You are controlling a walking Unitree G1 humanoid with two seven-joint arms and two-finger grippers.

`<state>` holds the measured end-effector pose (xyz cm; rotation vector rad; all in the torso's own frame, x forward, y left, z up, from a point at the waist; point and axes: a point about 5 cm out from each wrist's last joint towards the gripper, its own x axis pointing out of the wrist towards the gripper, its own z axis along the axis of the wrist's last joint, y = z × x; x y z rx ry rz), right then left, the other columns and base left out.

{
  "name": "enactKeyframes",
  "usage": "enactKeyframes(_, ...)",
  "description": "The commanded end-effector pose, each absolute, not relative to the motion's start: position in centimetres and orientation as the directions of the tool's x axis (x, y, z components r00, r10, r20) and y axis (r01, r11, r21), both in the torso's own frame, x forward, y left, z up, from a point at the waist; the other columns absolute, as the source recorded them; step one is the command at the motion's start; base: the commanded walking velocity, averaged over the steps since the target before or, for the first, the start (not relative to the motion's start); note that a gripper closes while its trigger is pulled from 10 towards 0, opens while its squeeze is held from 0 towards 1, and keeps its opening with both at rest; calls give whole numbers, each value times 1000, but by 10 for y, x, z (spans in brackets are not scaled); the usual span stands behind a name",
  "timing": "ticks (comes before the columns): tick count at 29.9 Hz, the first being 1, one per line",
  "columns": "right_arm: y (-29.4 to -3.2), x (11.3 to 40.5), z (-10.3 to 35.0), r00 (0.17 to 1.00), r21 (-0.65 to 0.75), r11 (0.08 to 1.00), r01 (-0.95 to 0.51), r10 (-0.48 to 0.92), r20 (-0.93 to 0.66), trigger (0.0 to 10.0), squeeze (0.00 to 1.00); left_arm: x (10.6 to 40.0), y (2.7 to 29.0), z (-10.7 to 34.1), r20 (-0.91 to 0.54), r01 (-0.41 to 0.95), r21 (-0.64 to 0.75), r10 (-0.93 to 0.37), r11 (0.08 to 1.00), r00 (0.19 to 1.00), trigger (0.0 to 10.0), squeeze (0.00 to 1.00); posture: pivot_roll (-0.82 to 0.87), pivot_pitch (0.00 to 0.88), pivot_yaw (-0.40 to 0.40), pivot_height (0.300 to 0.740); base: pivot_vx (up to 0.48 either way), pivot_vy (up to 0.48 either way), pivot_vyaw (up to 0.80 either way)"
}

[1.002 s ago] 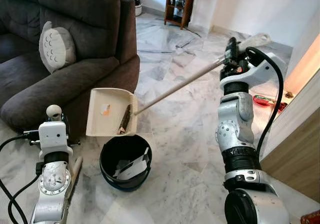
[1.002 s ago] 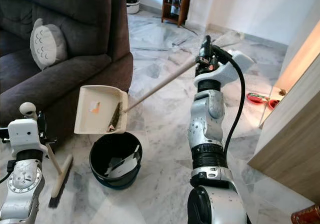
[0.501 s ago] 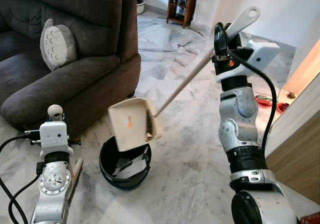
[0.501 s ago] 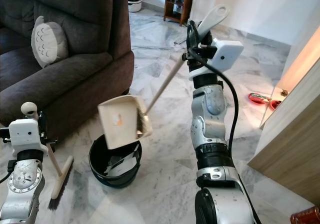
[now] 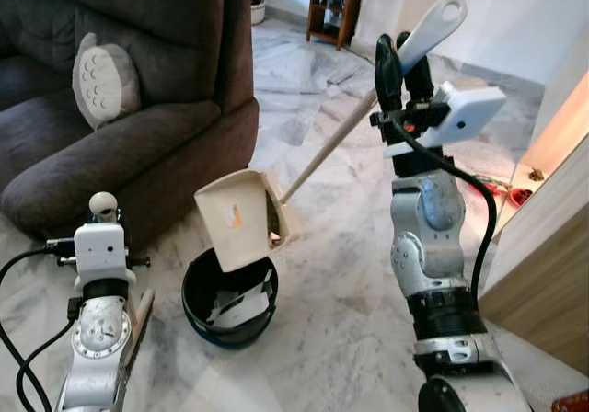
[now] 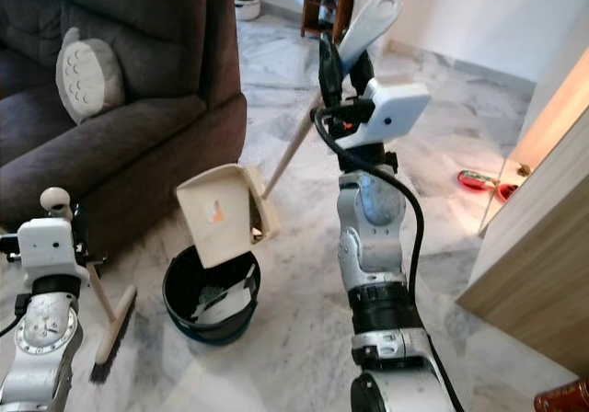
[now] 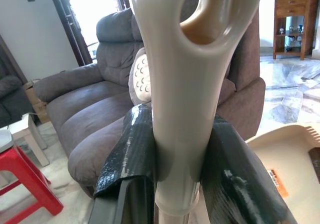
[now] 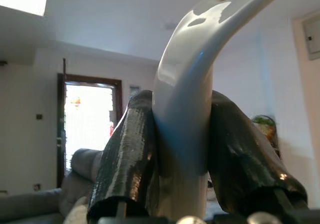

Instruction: Sweep floor

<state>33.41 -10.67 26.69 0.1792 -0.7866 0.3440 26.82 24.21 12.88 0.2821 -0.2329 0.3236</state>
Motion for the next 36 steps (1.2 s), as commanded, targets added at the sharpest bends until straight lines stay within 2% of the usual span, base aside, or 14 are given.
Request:
enactKeyframes(1, -103, 320, 285, 560, 21, 897, -442, 257, 788, 10000, 0, 270, 241, 144, 341, -340, 241, 248, 909, 906, 10000, 0, 208, 58, -29, 740, 0, 0, 0)
enactKeyframes(11, -99, 318, 278, 546, 27, 834, -551, 336, 768, 10000, 0, 270, 241, 145, 344, -337, 241, 245, 910, 907, 10000, 0, 204, 59, -25, 740, 0, 0, 0)
enactKeyframes(23, -82, 308, 279, 452, -52, 743, -667, 459, 765, 10000, 0, 270, 242, 147, 351, -331, 247, 235, 911, 907, 10000, 0, 214, 61, -21, 740, 0, 0, 0)
enactKeyframes(31, -77, 306, 282, 429, -61, 739, -671, 453, 781, 10000, 0, 270, 243, 149, 358, -329, 257, 227, 909, 906, 10000, 0, 221, 63, -20, 740, 0, 0, 0)
enactKeyframes(36, -75, 305, 288, 433, -115, 812, -572, 418, 799, 10000, 0, 271, 243, 150, 359, -322, 264, 217, 909, 908, 10000, 0, 221, 62, -18, 740, 0, 0, 0)
